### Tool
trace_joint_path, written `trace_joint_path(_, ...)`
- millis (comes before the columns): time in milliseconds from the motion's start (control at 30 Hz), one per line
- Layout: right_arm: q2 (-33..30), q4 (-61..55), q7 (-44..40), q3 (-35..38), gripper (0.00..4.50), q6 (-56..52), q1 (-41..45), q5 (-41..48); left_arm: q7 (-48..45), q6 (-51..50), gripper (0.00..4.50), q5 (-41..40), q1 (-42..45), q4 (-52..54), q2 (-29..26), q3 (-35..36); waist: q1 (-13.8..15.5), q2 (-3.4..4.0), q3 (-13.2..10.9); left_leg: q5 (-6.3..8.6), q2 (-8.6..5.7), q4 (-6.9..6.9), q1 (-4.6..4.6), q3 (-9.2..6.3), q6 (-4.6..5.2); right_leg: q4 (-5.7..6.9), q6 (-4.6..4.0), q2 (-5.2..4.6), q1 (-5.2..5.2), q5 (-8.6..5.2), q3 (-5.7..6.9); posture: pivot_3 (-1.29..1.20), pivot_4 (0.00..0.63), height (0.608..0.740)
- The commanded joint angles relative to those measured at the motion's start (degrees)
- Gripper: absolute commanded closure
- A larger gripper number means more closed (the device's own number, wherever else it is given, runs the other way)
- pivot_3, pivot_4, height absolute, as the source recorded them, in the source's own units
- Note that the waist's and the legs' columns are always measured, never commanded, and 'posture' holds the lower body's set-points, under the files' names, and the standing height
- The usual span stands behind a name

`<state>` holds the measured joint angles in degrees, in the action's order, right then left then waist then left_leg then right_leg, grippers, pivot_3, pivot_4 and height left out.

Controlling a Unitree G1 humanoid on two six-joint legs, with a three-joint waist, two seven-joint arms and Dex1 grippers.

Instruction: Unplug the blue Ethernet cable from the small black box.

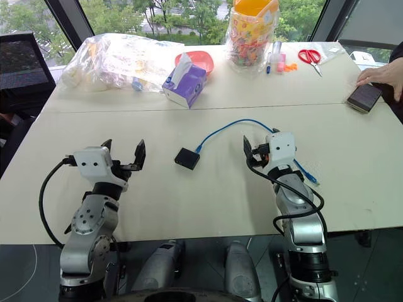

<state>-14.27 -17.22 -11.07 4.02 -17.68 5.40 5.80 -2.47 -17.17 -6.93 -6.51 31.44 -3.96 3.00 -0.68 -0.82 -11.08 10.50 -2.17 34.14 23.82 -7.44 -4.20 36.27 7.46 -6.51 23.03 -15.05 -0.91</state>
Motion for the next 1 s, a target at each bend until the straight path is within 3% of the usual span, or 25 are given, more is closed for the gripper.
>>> trace_joint_path(33,0.7,-3.3,0.2,-1.0,0.00,0.3,-0.1,-0.1,-0.8,1.3,0.03,-0.6,-0.3,2.4,-0.3,0.0,0.0,0.00,0.0,0.00,0.00,0.00,0.00,0.00,0.00,0.00,0.00,0.00,0.01,0.00,0.00,0.00,0.150,0.726)
trace_joint_path(833,-2.2,-1.4,-7.0,-1.1,0.00,0.1,5.6,2.5,-7.7,0.6,0.03,-8.2,5.4,-3.5,-6.0,6.0,0.0,0.00,0.0,0.00,0.01,0.00,0.01,0.00,0.00,0.00,-0.01,0.00,0.02,0.01,0.01,0.00,0.150,0.726)
trace_joint_path(1000,-7.5,0.0,-15.4,-0.7,0.00,-3.2,10.5,7.0,-10.5,-0.3,0.03,-10.8,6.2,-4.4,-6.4,5.1,-0.1,0.01,0.0,0.00,0.00,0.01,0.01,0.01,0.00,-0.01,-0.01,0.00,0.02,0.02,0.00,0.00,0.150,0.726)
